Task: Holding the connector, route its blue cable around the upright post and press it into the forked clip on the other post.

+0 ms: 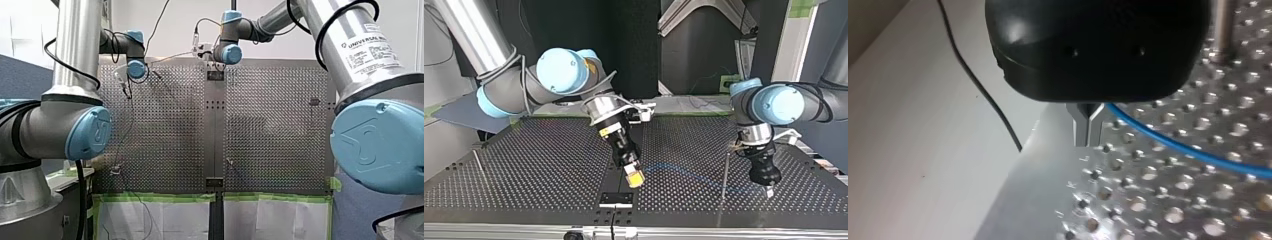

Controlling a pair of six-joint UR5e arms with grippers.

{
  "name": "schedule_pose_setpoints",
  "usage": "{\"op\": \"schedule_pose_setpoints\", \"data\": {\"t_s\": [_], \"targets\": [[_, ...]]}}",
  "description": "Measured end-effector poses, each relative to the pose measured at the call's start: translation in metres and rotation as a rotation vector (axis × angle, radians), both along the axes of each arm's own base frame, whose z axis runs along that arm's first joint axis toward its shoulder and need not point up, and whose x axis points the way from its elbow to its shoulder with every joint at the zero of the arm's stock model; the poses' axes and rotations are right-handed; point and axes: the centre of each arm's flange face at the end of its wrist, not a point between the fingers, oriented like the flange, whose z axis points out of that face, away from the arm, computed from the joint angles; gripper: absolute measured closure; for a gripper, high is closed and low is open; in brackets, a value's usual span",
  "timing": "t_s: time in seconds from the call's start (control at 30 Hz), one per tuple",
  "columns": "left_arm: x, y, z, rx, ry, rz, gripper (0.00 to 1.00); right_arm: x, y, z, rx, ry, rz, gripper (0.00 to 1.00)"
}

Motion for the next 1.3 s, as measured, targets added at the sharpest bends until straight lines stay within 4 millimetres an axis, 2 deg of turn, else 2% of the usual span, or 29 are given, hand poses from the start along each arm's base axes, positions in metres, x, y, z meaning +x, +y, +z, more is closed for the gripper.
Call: {"op": "schedule_pose_setpoints", "data": {"t_s": [0.27, 0.53, 0.93, 1.03, 1.07, 1.1, 1.17, 1.3], "targets": [[-0.003, 0.002, -0.027, 0.002, 0.006, -0.012, 0.99, 0.012, -0.014, -0.008, -0.002, 0.027, -0.019, 1.0], [0.007, -0.006, -0.06, 0.013, 0.039, -0.073, 0.99, 0.021, -0.024, -0.059, 0.056, 0.132, -0.071, 1.0], [0.01, -0.011, -0.066, 0.019, 0.04, -0.106, 0.99, 0.014, -0.03, -0.103, 0.083, 0.162, -0.113, 1.0], [0.01, -0.014, -0.067, 0.023, 0.041, -0.122, 0.9, 0.011, -0.032, -0.113, 0.084, 0.162, -0.124, 1.0], [0.01, -0.015, -0.068, 0.026, 0.043, -0.128, 0.8, 0.009, -0.033, -0.116, 0.085, 0.163, -0.129, 1.0], [0.01, -0.017, -0.069, 0.029, 0.047, -0.136, 0.8, 0.008, -0.034, -0.119, 0.086, 0.166, -0.133, 1.0], [0.011, -0.018, -0.074, 0.034, 0.058, -0.139, 0.64, 0.004, -0.036, -0.127, 0.088, 0.173, -0.146, 1.0], [0.014, -0.021, -0.088, 0.038, 0.09, -0.137, 0.64, -0.005, -0.041, -0.144, 0.09, 0.191, -0.178, 1.0]]}}
